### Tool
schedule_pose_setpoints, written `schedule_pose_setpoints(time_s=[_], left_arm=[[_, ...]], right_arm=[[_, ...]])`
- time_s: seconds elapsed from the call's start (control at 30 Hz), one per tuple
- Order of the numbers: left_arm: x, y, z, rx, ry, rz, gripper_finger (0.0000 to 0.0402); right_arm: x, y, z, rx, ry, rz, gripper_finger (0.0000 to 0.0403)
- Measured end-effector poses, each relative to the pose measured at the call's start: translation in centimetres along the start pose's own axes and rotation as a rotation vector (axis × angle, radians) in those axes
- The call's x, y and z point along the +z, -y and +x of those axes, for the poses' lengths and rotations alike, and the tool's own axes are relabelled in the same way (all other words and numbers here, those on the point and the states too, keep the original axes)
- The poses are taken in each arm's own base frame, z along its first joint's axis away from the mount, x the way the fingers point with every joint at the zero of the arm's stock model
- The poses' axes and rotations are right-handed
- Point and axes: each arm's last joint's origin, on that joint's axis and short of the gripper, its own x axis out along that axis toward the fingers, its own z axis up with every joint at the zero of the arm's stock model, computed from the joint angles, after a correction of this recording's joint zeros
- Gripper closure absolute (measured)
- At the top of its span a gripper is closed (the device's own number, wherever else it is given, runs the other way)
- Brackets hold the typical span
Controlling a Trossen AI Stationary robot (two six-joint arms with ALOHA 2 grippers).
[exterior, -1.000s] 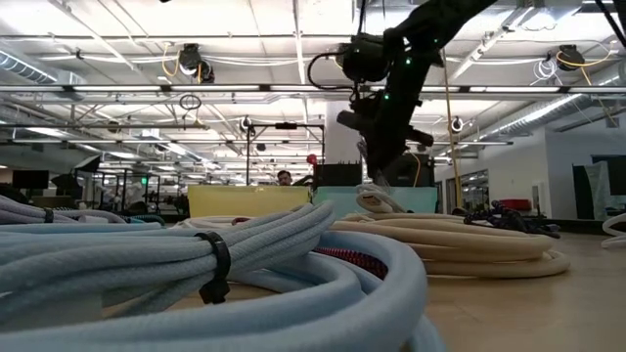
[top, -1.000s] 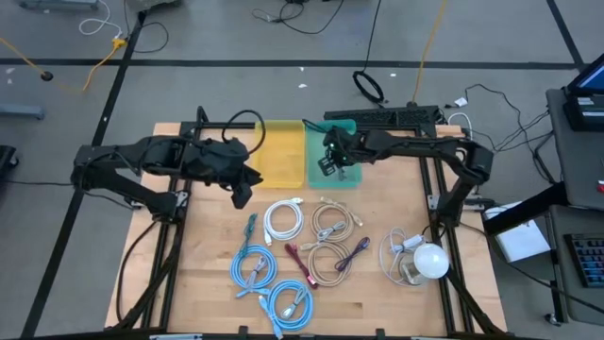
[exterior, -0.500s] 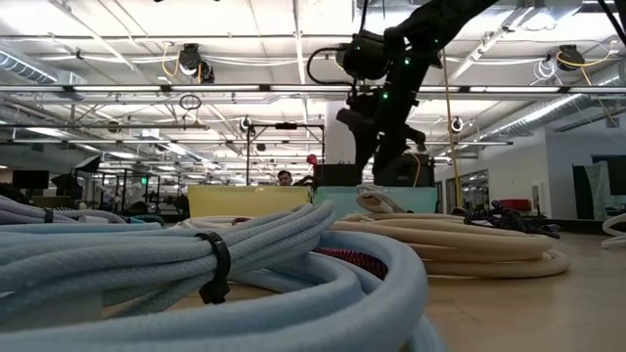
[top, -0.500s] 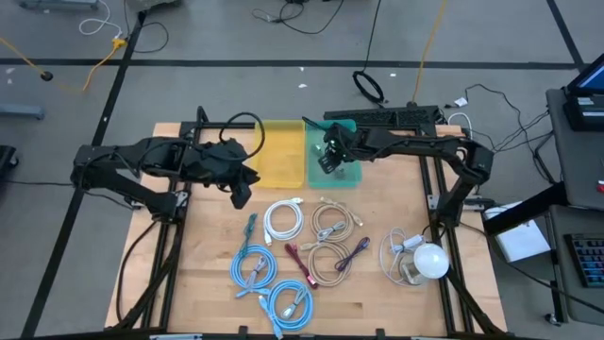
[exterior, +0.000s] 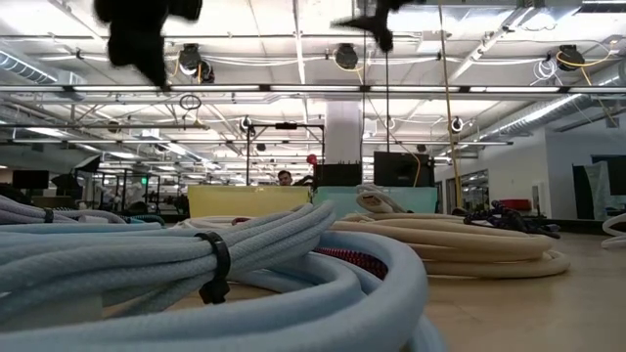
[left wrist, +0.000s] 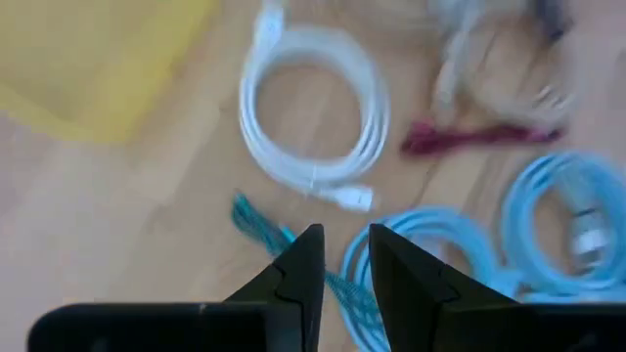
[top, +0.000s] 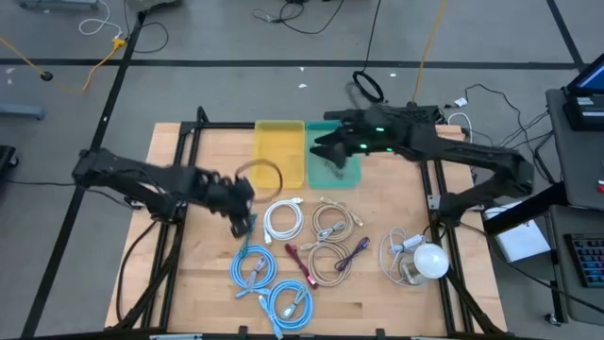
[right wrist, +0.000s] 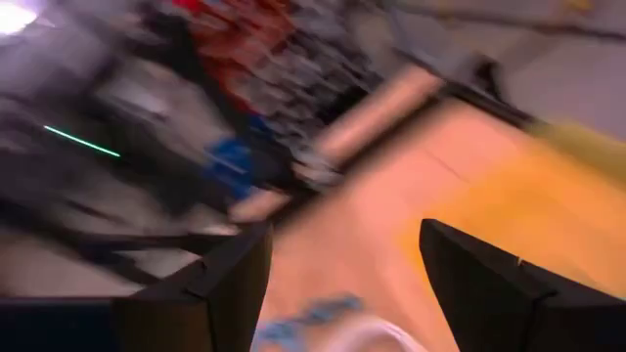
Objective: Pick and place USB-C Cables
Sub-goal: Put the large white charger cable into the yellow bin
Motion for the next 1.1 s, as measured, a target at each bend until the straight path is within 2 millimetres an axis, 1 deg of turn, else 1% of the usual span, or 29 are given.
schedule_pose_setpoints(time_s=[0.03, 0.13, 0.2, 0.23, 0.3, 0.4, 0.5, 0.57, 0.67, 0.73, 0.83, 0.9, 0.97, 1.1], left_arm=[[-0.8, 0.0, 1.2, -0.001, -0.006, -0.003, 0.0314], [-2.7, -0.2, 4.2, 0.006, 0.051, -0.034, 0.0314], [-3.4, -0.5, 5.8, -0.001, 0.119, -0.077, 0.0314], [-3.4, -0.6, 6.4, -0.023, 0.161, -0.111, 0.0314], [-2.8, -0.8, 7.5, -0.068, 0.221, -0.194, 0.0314], [-1.7, -0.9, 9.0, -0.092, 0.185, -0.259, 0.0314], [0.3, 0.0, 10.5, -0.076, 0.096, -0.266, 0.0313], [1.6, 0.6, 11.4, 0.022, 0.021, -0.219, 0.0313], [3.8, 1.4, 11.9, 0.228, -0.053, -0.138, 0.0313], [5.2, 1.7, 12.1, 0.330, -0.096, -0.123, 0.0313], [6.9, 2.2, 12.5, 0.367, -0.144, -0.104, 0.0308], [7.4, 2.3, 12.6, 0.370, -0.156, -0.102, 0.0291], [7.6, 2.3, 12.6, 0.360, -0.170, -0.105, 0.0263], [7.2, 1.9, 12.7, 0.362, -0.242, -0.109, 0.0201]], right_arm=[[0.2, -1.1, -0.9, 0.037, 0.021, -0.014, 0.0155], [0.8, -3.9, -3.3, 0.149, 0.098, -0.076, 0.0160], [1.2, -5.5, -5.0, 0.223, 0.161, -0.123, 0.0160], [1.4, -6.2, -5.8, 0.259, 0.194, -0.142, 0.0160], [1.9, -7.5, -7.4, 0.323, 0.261, -0.177, 0.0159], [1.9, -8.5, -9.5, 0.364, 0.296, -0.238, 0.0161], [1.1, -8.6, -11.1, 0.334, 0.229, -0.317, 0.0167], [0.4, -8.5, -11.9, 0.308, 0.161, -0.337, 0.0172], [-0.5, -8.0, -12.5, 0.263, 0.066, -0.358, 0.0180], [-0.9, -7.7, -12.6, 0.226, 0.028, -0.349, 0.0185], [-1.2, -7.5, -12.5, 0.205, -0.012, -0.340, 0.0192], [-1.5, -7.4, -12.2, 0.198, -0.036, -0.342, 0.0195], [-1.6, -7.4, -12.0, 0.191, -0.052, -0.341, 0.0198], [-1.9, -7.2, -11.3, 0.178, -0.085, -0.336, 0.0203]])
